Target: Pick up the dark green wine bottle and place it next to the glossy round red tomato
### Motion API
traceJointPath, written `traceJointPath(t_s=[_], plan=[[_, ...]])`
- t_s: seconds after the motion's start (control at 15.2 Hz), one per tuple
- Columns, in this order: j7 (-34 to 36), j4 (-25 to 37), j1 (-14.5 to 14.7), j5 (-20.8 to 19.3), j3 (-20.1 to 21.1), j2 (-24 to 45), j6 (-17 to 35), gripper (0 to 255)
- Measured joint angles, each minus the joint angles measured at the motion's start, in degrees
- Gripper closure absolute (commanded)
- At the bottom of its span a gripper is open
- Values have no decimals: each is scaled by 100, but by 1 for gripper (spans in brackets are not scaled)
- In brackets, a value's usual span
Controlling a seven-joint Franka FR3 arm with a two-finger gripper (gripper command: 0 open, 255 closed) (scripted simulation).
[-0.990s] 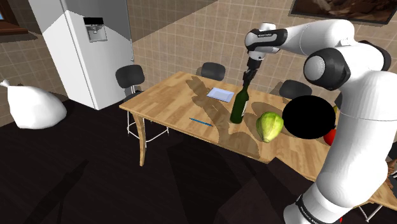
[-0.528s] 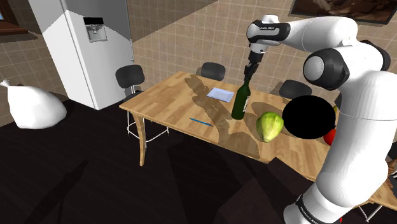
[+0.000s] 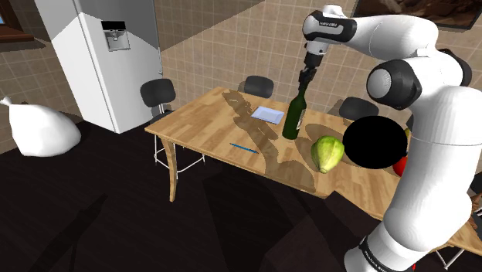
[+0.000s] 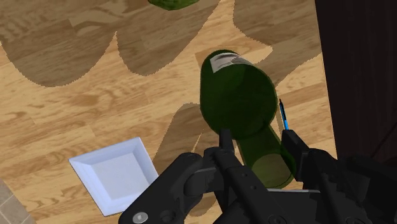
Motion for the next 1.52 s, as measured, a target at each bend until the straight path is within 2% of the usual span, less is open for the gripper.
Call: traceJointPath(t_s=[0.46, 0.86, 0.99, 1.12, 1.52], plan=[[15, 919, -147, 84, -3, 248, -677, 255], [58, 2016, -350, 218, 18, 634, -1387, 255], [-62, 1710, -363, 161, -29, 397, -1330, 255], [-224, 902, -298, 5, -109, -135, -1054, 255], [-806, -289, -492, -249, -340, -979, -718, 255]])
